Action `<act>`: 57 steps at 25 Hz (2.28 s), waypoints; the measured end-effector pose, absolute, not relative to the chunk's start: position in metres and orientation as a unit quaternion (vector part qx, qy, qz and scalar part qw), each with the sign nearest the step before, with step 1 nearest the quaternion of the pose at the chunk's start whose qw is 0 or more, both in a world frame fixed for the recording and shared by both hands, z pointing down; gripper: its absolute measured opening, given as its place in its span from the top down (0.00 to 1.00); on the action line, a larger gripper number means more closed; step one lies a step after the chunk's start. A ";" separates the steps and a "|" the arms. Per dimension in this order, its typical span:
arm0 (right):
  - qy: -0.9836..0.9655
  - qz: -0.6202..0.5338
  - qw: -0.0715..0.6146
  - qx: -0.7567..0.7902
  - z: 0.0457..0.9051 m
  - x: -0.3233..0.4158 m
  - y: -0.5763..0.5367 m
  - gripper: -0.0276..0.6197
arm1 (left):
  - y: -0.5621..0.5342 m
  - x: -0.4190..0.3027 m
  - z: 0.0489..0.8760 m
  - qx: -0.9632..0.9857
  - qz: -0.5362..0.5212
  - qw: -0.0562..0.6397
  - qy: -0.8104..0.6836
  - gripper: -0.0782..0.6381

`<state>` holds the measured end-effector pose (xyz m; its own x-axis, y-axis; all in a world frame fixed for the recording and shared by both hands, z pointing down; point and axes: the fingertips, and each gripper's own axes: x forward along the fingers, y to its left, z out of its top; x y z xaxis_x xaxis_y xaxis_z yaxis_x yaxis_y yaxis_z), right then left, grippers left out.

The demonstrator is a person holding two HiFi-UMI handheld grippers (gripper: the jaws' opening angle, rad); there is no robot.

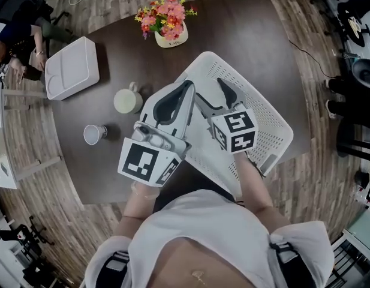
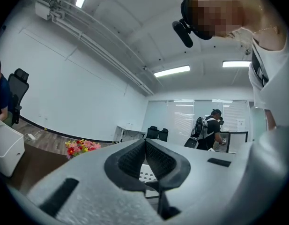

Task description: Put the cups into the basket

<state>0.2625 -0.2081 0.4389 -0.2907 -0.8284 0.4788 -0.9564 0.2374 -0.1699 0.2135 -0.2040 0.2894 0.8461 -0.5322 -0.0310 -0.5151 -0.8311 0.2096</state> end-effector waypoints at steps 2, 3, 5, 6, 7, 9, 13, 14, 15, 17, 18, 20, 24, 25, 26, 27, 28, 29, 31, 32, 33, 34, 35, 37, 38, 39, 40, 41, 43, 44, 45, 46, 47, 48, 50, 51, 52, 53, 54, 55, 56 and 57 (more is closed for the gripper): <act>-0.770 0.221 0.154 0.579 0.454 0.263 -0.213 0.44 | -0.206 0.212 0.291 0.954 -0.045 0.107 -0.277 0.88; -0.767 0.222 0.160 0.581 0.463 0.264 -0.214 0.44 | -0.208 0.210 0.291 0.952 -0.047 0.112 -0.279 0.88; -0.759 0.225 0.172 0.586 0.482 0.264 -0.217 0.44 | -0.210 0.208 0.292 0.951 -0.048 0.119 -0.282 0.88; -0.756 0.224 0.178 0.589 0.490 0.264 -0.217 0.44 | -0.210 0.208 0.292 0.951 -0.047 0.119 -0.282 0.88; -0.755 0.222 0.183 0.590 0.497 0.263 -0.218 0.44 | -0.210 0.209 0.292 0.952 -0.044 0.117 -0.281 0.88; -0.754 0.216 0.189 0.590 0.505 0.260 -0.219 0.44 | -0.208 0.211 0.292 0.954 -0.039 0.111 -0.277 0.88; -0.749 0.217 0.188 0.597 0.514 0.262 -0.222 0.44 | -0.207 0.213 0.294 0.954 -0.039 0.115 -0.274 0.88; -0.748 0.218 0.189 0.598 0.517 0.262 -0.223 0.44 | -0.207 0.212 0.294 0.954 -0.040 0.120 -0.273 0.88; -0.747 0.219 0.190 0.598 0.519 0.263 -0.224 0.44 | -0.208 0.212 0.294 0.953 -0.041 0.125 -0.273 0.88; -0.746 0.223 0.191 0.598 0.523 0.263 -0.224 0.44 | -0.208 0.211 0.294 0.952 -0.043 0.131 -0.272 0.88; -0.746 0.224 0.190 0.598 0.524 0.263 -0.225 0.44 | -0.208 0.211 0.295 0.952 -0.043 0.132 -0.272 0.88; -0.747 0.220 0.193 0.597 0.527 0.263 -0.225 0.44 | -0.208 0.211 0.296 0.953 -0.041 0.129 -0.272 0.88; -0.744 0.211 0.209 0.599 0.533 0.263 -0.224 0.44 | -0.206 0.212 0.297 0.954 -0.037 0.123 -0.270 0.88; -0.742 0.211 0.212 0.600 0.535 0.264 -0.224 0.44 | -0.206 0.212 0.297 0.954 -0.038 0.123 -0.270 0.88; -0.741 0.212 0.213 0.601 0.536 0.265 -0.224 0.44 | -0.206 0.211 0.297 0.954 -0.039 0.125 -0.271 0.88; -0.739 0.213 0.214 0.602 0.538 0.266 -0.223 0.43 | -0.207 0.210 0.297 0.953 -0.040 0.127 -0.272 0.88; -0.739 0.215 0.212 0.602 0.539 0.266 -0.224 0.43 | -0.208 0.210 0.297 0.953 -0.042 0.129 -0.273 0.88; -0.739 0.216 0.210 0.603 0.539 0.267 -0.224 0.44 | -0.208 0.210 0.297 0.952 -0.043 0.131 -0.273 0.88; -0.740 0.218 0.207 0.601 0.538 0.267 -0.225 0.44 | -0.208 0.209 0.297 0.951 -0.044 0.133 -0.274 0.88; -0.741 0.219 0.209 0.600 0.538 0.266 -0.225 0.43 | -0.208 0.209 0.296 0.951 -0.044 0.133 -0.274 0.88; -0.741 0.220 0.211 0.598 0.539 0.266 -0.224 0.43 | -0.208 0.210 0.296 0.952 -0.042 0.131 -0.275 0.88; -0.741 0.222 0.213 0.597 0.539 0.265 -0.223 0.43 | -0.208 0.210 0.297 0.952 -0.041 0.129 -0.276 0.88; -0.740 0.225 0.215 0.597 0.540 0.265 -0.223 0.43 | -0.208 0.210 0.297 0.951 -0.038 0.126 -0.278 0.88; -0.737 0.231 0.219 0.596 0.541 0.265 -0.222 0.42 | -0.209 0.211 0.298 0.951 -0.034 0.122 -0.281 0.88; -0.737 0.231 0.220 0.596 0.541 0.265 -0.221 0.42 | -0.209 0.211 0.299 0.951 -0.033 0.121 -0.281 0.88; -0.738 0.229 0.221 0.595 0.538 0.265 -0.221 0.41 | -0.210 0.211 0.300 0.951 -0.033 0.123 -0.281 0.88; -0.740 0.225 0.223 0.593 0.535 0.264 -0.220 0.39 | -0.211 0.210 0.300 0.950 -0.035 0.125 -0.282 0.88; -0.742 0.220 0.224 0.592 0.530 0.264 -0.219 0.39 | -0.212 0.209 0.300 0.949 -0.037 0.128 -0.286 0.88; -0.745 0.213 0.222 0.592 0.515 0.264 -0.217 0.38 | -0.215 0.206 0.299 0.946 -0.042 0.129 -0.293 0.88; -0.745 0.210 0.218 0.595 0.506 0.265 -0.216 0.38 | -0.216 0.206 0.298 0.946 -0.042 0.129 -0.294 0.88; -0.745 0.206 0.211 0.599 0.497 0.267 -0.213 0.38 | -0.216 0.207 0.299 0.946 -0.041 0.128 -0.294 0.88; -0.744 0.203 0.203 0.604 0.487 0.268 -0.211 0.38 | -0.215 0.207 0.299 0.947 -0.041 0.127 -0.291 0.88; -0.743 0.197 0.193 0.610 0.477 0.270 -0.209 0.38 | -0.215 0.208 0.299 0.948 -0.041 0.126 -0.290 0.88; -0.743 0.190 0.181 0.615 0.467 0.271 -0.207 0.38 | -0.215 0.208 0.299 0.948 -0.042 0.127 -0.290 0.88; -0.750 0.170 0.158 0.620 0.445 0.269 -0.201 0.38 | -0.216 0.205 0.299 0.946 -0.046 0.129 -0.294 0.88; -0.751 0.156 0.149 0.624 0.434 0.267 -0.198 0.39 | -0.216 0.204 0.299 0.945 -0.047 0.130 -0.296 0.88; -0.748 0.140 0.143 0.633 0.424 0.268 -0.195 0.49 | -0.216 0.204 0.300 0.945 -0.046 0.129 -0.297 0.88; -0.741 0.125 0.137 0.646 0.414 0.270 -0.193 0.85 | -0.216 0.205 0.301 0.946 -0.044 0.127 -0.296 0.88; -0.736 0.116 0.129 0.654 0.407 0.272 -0.191 0.94 | -0.216 0.206 0.301 0.946 -0.041 0.125 -0.296 0.88; -0.735 0.114 0.118 0.658 0.401 0.273 -0.190 0.94 | -0.216 0.207 0.301 0.947 -0.039 0.123 -0.295 0.88; -0.736 0.117 0.105 0.659 0.396 0.272 -0.188 0.94 | -0.216 0.208 0.302 0.947 -0.038 0.122 -0.294 0.88; -0.735 0.122 0.093 0.660 0.392 0.273 -0.187 0.94 | -0.215 0.209 0.302 0.948 -0.037 0.121 -0.293 0.88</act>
